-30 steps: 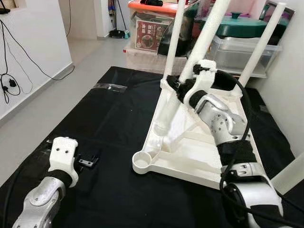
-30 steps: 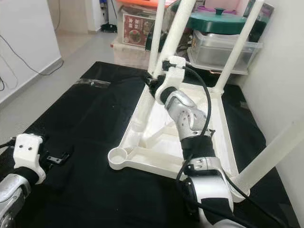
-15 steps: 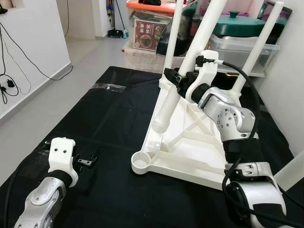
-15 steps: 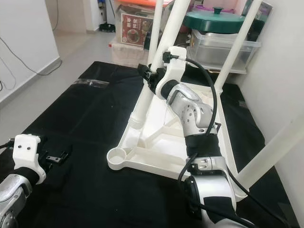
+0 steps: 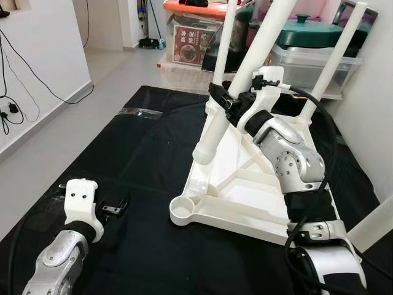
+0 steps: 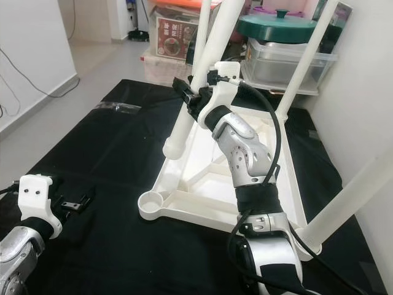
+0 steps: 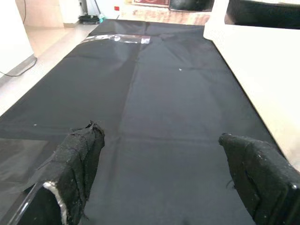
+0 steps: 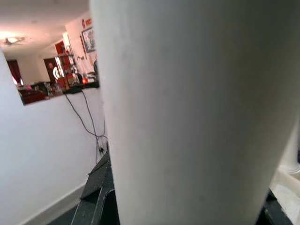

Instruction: Building children table

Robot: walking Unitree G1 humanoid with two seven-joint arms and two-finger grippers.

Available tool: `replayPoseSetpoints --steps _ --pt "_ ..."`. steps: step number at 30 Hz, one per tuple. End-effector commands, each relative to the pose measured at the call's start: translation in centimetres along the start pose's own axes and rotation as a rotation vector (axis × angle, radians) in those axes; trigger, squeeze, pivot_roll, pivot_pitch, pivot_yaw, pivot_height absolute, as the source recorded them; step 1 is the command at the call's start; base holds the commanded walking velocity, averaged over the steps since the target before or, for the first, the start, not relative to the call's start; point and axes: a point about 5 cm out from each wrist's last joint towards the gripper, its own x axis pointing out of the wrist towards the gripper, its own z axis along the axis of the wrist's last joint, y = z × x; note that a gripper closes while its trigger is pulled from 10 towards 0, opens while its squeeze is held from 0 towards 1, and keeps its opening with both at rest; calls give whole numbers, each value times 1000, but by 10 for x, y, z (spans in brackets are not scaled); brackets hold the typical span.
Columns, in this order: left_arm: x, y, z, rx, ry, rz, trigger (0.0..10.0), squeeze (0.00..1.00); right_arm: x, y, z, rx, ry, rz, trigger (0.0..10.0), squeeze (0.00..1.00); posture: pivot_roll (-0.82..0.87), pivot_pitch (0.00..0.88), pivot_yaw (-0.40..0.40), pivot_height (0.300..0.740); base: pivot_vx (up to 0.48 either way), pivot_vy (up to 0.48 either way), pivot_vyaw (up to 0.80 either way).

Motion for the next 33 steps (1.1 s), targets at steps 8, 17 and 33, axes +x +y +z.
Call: replayPoseSetpoints --steps 8,17,33 --pt "1 -7 1 -21 -11 -32 10000 0 -7 4 -4 22 -10 21 10000 0 134 0 -95 740 0 420 -700" --pt "1 -7 1 -21 -20 -28 10000 0 -5 11 -14 -28 48 35 10000 0 141 0 -98 740 0 0 0" --pt "0 -15 -11 236 45 -163 10000 0 -12 -5 -35 -209 175 -81 10000 0 147 0 -102 740 0 0 0"
